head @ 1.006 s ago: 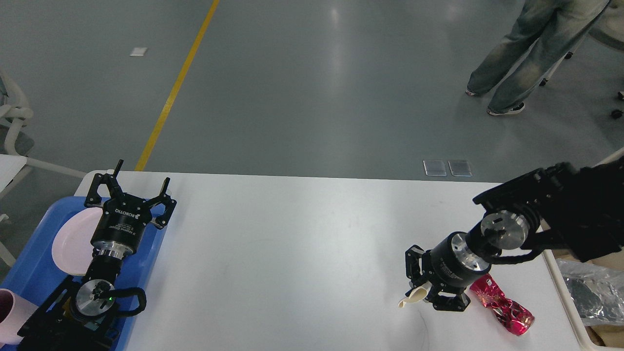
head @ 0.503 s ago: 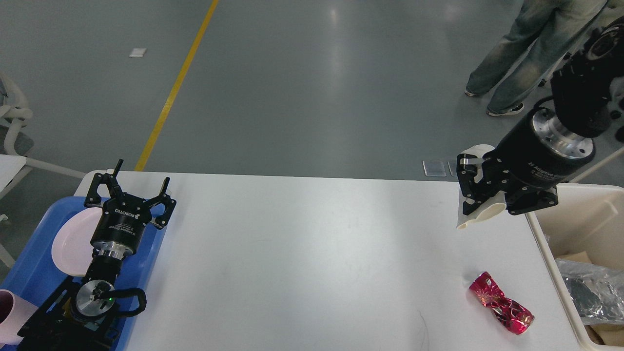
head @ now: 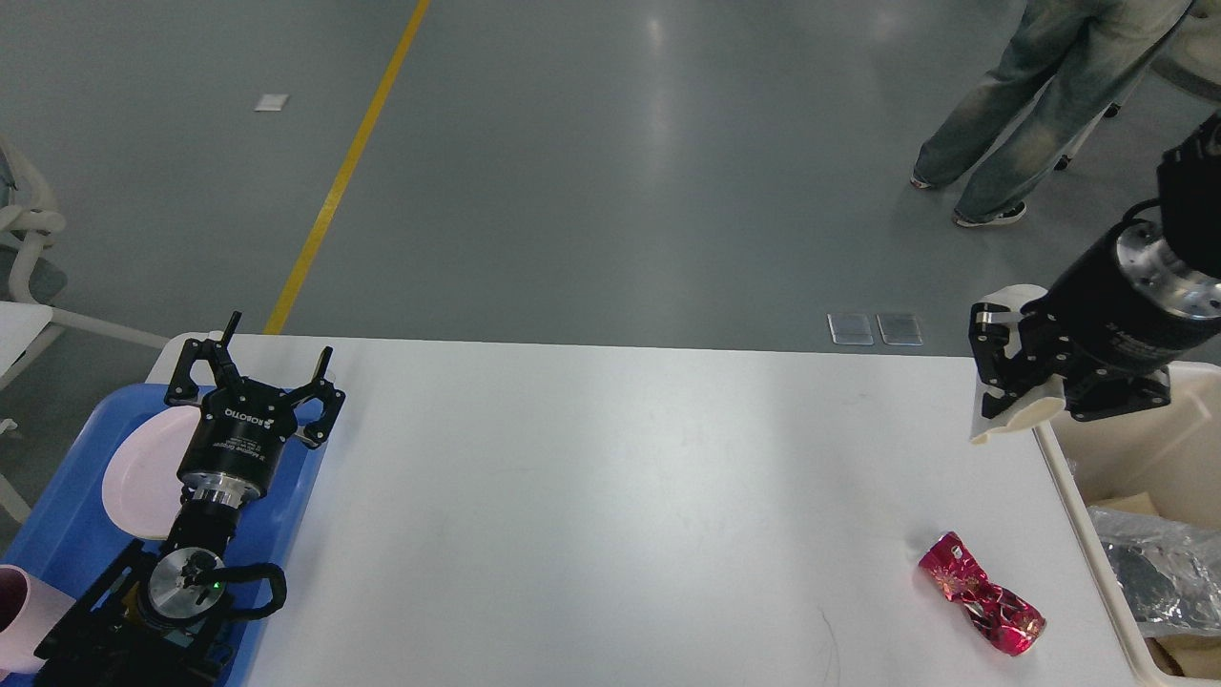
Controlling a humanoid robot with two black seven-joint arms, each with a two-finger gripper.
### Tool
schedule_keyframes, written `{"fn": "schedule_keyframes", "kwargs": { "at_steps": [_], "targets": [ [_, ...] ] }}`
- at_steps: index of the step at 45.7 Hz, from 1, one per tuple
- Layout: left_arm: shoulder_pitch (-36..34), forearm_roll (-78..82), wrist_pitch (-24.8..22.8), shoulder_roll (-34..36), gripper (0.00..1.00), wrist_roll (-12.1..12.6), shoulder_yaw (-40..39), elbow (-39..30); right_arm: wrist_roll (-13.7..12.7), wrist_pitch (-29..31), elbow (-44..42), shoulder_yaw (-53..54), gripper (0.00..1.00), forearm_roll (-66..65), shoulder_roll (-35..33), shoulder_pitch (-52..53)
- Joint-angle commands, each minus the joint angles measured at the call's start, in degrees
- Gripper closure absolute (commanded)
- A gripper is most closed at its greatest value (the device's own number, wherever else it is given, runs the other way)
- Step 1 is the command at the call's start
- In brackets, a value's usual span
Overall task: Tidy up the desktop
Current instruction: 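Lift the paper cup and drop it into the white bin, then raise the right gripper out of the bin toward the red can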
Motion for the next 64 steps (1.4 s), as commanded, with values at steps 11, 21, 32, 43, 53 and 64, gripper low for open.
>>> {"fn": "schedule_keyframes", "kwargs": {
  "at_steps": [11, 21, 32, 43, 53, 64],
  "targets": [
    [0.0, 0.0, 0.11, -0.01, 0.04, 0.0, 0.0, 0.07, 0.31, -9.7, -19.57, -2.97, 1.0, 0.25, -16.22, -23.32],
    [0.0, 0.0, 0.11, -0.01, 0.04, 0.0, 0.0, 0.07, 0.22, -23.41, -32.92, 8.97, 1.0, 0.34, -21.24, -47.22],
    [0.0, 0.0, 0.02, -0.01, 0.04, 0.0, 0.0, -0.02, -0.65, -24.91, -62.27, 29.27, 1.0, 0.34, -15.97, -78.86],
    [0.0, 0.0, 0.02, -0.01, 0.04, 0.0, 0.0, 0.07, -0.92, -25.35, -91.29, 36.14, 1.0, 0.34, -2.96, -101.91],
    [0.0, 0.0, 0.02, 0.08, 0.04, 0.0, 0.0, 0.07, -1.01, -30.19, -92.35, 36.23, 1.0, 0.34, -1.46, -104.81],
    [0.0, 0.0, 0.02, 0.08, 0.04, 0.0, 0.0, 0.07, -0.74, -36.68, -92.71, 36.23, 0.17, 0.34, -1.29, -106.49]
  ]
}}
